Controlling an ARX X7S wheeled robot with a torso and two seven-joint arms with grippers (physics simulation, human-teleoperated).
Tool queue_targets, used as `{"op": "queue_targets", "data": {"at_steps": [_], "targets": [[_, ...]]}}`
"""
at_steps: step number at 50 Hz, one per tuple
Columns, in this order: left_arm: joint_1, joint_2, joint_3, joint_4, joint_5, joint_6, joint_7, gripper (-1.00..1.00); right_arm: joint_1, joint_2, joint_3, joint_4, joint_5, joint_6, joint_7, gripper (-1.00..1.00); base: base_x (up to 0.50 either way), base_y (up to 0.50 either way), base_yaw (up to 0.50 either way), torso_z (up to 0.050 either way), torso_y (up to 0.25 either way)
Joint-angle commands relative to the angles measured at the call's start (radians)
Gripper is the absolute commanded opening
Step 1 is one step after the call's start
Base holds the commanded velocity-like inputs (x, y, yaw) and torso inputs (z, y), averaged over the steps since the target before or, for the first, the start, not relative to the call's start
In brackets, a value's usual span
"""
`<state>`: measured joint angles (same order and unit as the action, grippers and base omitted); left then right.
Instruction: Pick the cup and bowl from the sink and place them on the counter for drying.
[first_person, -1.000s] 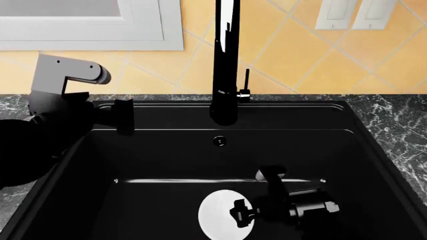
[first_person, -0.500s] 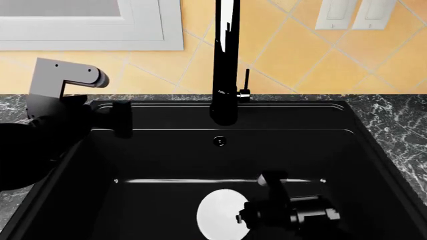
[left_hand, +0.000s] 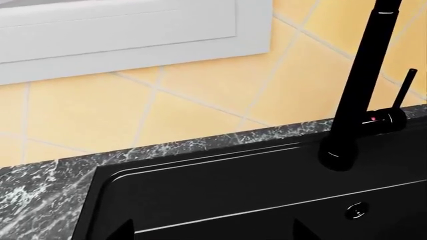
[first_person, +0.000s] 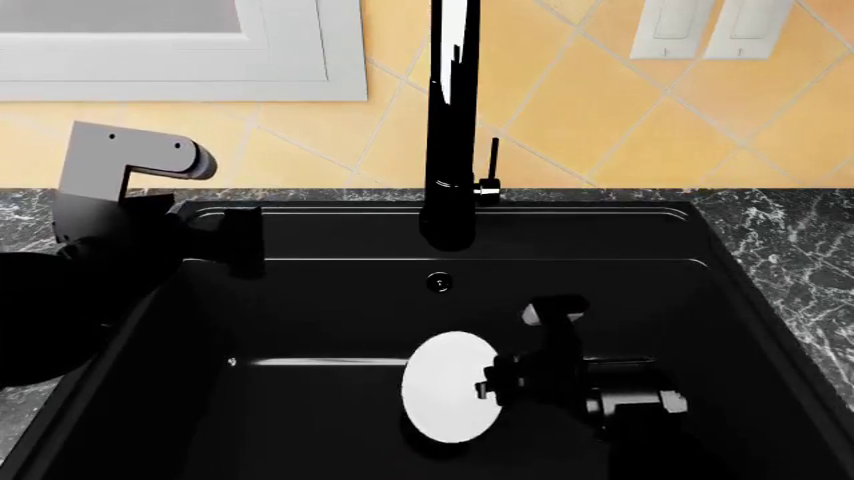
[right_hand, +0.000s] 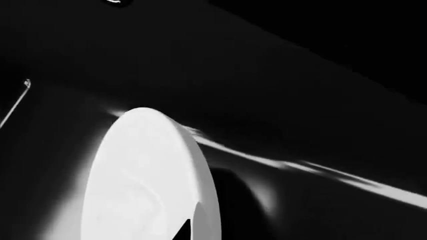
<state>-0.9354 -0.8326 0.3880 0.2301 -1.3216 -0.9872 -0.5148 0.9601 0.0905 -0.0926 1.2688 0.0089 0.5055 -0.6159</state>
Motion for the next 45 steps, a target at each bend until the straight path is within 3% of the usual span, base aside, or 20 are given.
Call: {"op": "queue_targets", "data": {"at_steps": [1, 9, 21, 26, 30, 33, 36, 38, 45], "targets": [[0.01, 0.009, -0.016, 0.004, -0.004, 0.023, 0.005, 1.0, -0.064, 0.027, 0.017, -0.325, -0.01, 0.177, 0.003, -1.0, 0.0, 0.0, 0.0, 0.0, 0.0], [0.004, -0.006, -0.029, -0.007, -0.01, 0.028, 0.02, 1.0, -0.148, 0.063, -0.009, -0.647, -0.02, 0.388, -0.019, -1.0, 0.0, 0.0, 0.0, 0.0, 0.0], [0.006, -0.005, -0.028, -0.007, -0.008, 0.036, 0.028, 1.0, -0.219, 0.165, -0.095, -1.256, -0.025, 0.888, -0.109, -1.0, 0.0, 0.0, 0.0, 0.0, 0.0], [0.017, -0.009, -0.031, -0.002, -0.009, 0.042, 0.028, 1.0, -0.2, 0.226, -0.124, -1.419, -0.017, 1.049, -0.142, -1.0, 0.0, 0.0, 0.0, 0.0, 0.0], [0.018, 0.006, -0.023, -0.01, 0.003, 0.051, 0.03, 1.0, -0.175, 0.271, -0.13, -1.434, 0.003, 1.065, -0.163, -1.0, 0.0, 0.0, 0.0, 0.0, 0.0], [0.012, 0.004, -0.022, -0.015, 0.003, 0.049, 0.039, 1.0, -0.11, 0.445, -0.129, -1.421, 0.439, 1.065, 0.234, -1.0, 0.0, 0.0, 0.0, 0.0, 0.0], [0.014, 0.001, -0.024, -0.01, 0.001, 0.051, 0.037, 1.0, -0.076, 0.519, -0.132, -1.417, 0.889, 1.062, 0.627, -1.0, 0.0, 0.0, 0.0, 0.0, 0.0], [0.023, -0.003, -0.027, -0.005, -0.001, 0.054, 0.036, 1.0, -0.069, 0.548, -0.138, -1.42, 1.123, 1.06, 0.685, -1.0, 0.0, 0.0, 0.0, 0.0, 0.0], [0.025, -0.006, -0.029, -0.006, -0.001, 0.058, 0.04, 1.0, -0.066, 0.623, -0.114, -1.429, 1.295, 1.045, 0.81, -1.0, 0.0, 0.0, 0.0, 0.0, 0.0]]}}
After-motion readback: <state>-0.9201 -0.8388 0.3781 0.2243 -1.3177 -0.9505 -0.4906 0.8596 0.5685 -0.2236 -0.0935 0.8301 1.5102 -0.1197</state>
